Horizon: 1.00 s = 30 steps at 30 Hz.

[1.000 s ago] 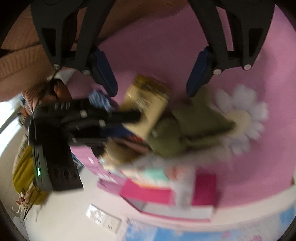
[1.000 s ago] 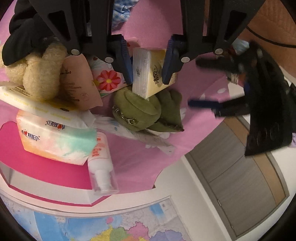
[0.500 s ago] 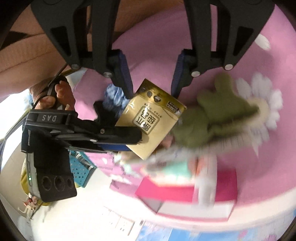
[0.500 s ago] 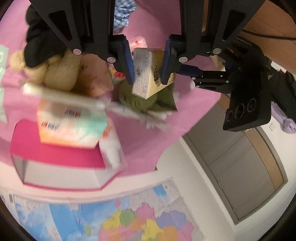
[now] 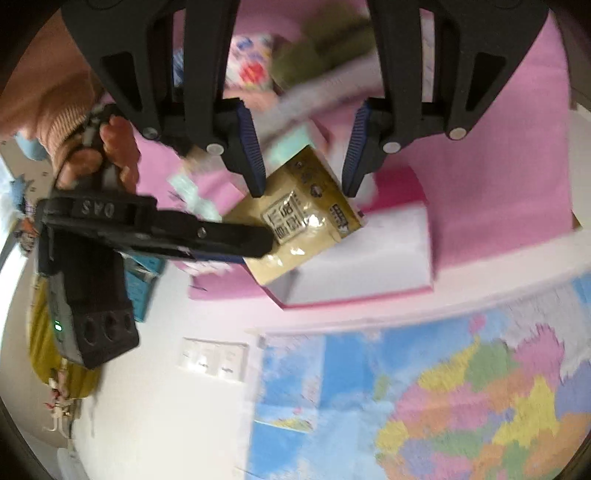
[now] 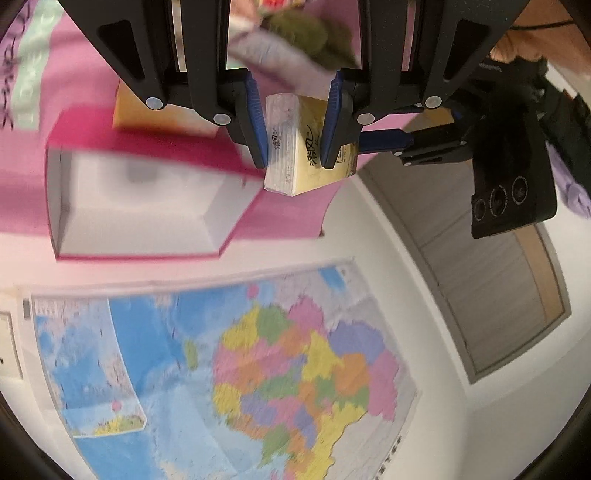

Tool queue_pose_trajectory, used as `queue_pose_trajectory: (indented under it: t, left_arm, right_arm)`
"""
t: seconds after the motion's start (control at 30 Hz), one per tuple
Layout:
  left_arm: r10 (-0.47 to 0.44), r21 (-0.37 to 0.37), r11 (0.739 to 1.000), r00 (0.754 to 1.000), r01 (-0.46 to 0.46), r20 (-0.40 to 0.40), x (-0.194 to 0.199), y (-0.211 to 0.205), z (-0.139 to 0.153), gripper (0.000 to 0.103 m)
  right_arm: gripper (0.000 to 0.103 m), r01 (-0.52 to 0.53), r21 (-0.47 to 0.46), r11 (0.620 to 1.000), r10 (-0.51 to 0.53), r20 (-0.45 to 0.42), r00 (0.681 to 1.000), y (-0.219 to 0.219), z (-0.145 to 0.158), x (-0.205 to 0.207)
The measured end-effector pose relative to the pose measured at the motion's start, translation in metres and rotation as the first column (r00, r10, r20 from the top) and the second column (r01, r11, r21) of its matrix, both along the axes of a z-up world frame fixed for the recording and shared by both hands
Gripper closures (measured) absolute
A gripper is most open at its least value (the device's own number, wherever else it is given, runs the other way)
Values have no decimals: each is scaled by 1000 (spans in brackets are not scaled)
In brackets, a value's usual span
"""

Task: Organize soft objects
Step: 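Carry the yellow tissue pack into the pink box and open the right gripper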

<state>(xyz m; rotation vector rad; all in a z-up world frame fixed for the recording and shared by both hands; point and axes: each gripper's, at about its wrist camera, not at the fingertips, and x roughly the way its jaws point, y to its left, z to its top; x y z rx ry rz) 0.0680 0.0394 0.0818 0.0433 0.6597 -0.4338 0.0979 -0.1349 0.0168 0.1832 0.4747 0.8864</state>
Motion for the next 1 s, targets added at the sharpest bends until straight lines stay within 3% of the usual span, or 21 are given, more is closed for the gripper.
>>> queue_pose_trajectory:
  t: [0.27,0.63,0.83,1.0]
  left_arm:
    - [34,35,999,999,-34,-5,59,8,6,58]
    - [77,24,997,984,-74,-160,135,13,-37,58]
    - [104,30,995,968,-100,-229,159,12,-60,58]
    - [165,55,986,967,-157,-193,151,17,-63,57]
  right_arm:
    - [74,14,36,999,-12,-54,998,8,6,54]
    - [74,58,33,998,-49,-225,973,16,-33,133]
    - [71,99,-20,995,-100,-261,960,21,-50,158]
    - [64,153,-89,984,-172,-276,946,16,-62,163]
